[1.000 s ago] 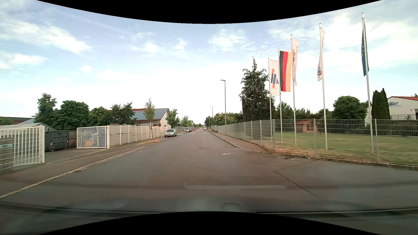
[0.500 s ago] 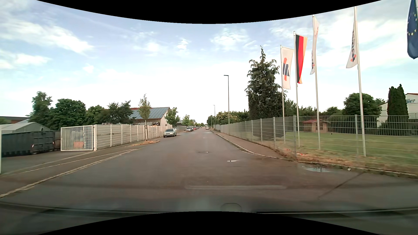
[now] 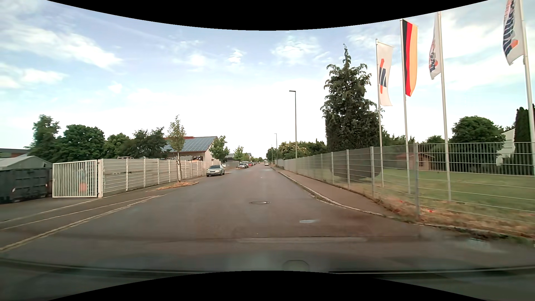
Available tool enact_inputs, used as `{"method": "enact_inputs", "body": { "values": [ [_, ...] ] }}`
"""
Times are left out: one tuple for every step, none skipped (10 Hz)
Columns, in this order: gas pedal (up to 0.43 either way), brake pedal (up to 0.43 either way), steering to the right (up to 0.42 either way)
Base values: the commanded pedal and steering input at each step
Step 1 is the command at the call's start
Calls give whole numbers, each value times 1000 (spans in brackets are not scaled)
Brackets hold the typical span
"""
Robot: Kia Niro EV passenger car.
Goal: Follow the waypoints while adhering to traffic rules and regulations
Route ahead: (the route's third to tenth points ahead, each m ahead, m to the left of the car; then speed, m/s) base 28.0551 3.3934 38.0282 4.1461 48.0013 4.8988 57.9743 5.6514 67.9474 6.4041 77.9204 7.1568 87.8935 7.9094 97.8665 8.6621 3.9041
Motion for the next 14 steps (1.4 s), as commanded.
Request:
{"method": "enact_inputs", "body": {
  "values": [
    [0,85,-19],
    [0,79,-19],
    [0,61,-18],
    [0,12,-18],
    [0,0,-18],
    [0,0,-19],
    [0,0,-20],
    [0,0,-18],
    [0,0,-13],
    [0,0,-8],
    [0,0,-8],
    [0,0,-12],
    [39,0,-19],
    [67,0,-22]
  ]
}}
